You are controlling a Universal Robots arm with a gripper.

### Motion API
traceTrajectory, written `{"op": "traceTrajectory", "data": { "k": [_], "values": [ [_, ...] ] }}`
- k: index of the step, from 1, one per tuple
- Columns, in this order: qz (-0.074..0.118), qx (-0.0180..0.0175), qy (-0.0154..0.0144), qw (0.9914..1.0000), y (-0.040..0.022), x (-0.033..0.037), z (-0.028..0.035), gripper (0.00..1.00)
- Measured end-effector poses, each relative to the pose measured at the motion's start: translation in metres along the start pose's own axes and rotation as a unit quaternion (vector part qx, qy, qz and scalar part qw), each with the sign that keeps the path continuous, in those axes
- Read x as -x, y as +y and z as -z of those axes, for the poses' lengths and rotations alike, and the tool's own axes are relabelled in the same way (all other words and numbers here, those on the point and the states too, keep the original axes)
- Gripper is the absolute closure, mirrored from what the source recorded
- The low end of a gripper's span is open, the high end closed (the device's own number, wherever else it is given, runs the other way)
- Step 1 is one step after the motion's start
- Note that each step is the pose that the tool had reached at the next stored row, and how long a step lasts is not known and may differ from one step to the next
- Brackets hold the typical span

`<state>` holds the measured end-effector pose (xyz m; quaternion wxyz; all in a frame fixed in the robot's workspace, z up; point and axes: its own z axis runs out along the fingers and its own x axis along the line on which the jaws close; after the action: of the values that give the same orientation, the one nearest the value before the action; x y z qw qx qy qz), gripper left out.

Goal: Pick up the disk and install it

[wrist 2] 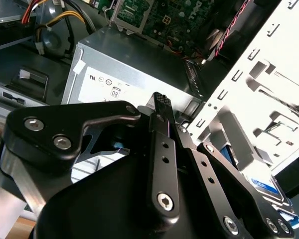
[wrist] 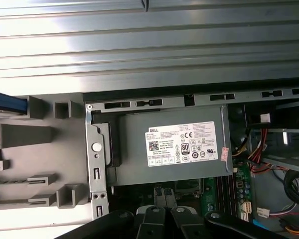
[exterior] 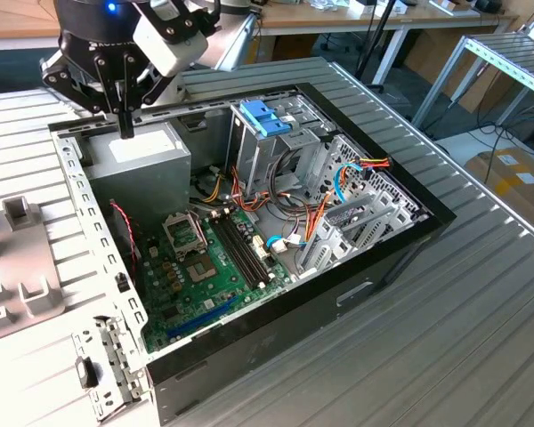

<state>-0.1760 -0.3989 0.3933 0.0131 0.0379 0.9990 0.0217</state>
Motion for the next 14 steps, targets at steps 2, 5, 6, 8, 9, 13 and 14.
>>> {"op": "traceTrajectory", "data": {
  "k": [2,5,6,8,9,13,14],
  "values": [
    [0.0,0.0,0.0,1.0,-0.0001,-0.0017,0.0,0.89],
    [0.0,0.0,0.0,1.0,-0.0003,-0.0038,0.0001,0.89],
    [0.0,0.0,0.0,1.0,-0.0004,-0.0046,0.0001,0.89],
    [0.0,0.0,0.0,1.0,-0.0005,-0.0064,0.0002,0.89],
    [0.0,0.0,0.0,1.0,-0.0005,-0.0071,0.0002,0.89],
    [0.0,0.0,0.0,1.0,-0.0007,-0.0097,0.0003,0.89],
    [0.0,0.0,0.0,1.0,-0.0008,-0.0103,0.0003,0.89]
  ]
}}
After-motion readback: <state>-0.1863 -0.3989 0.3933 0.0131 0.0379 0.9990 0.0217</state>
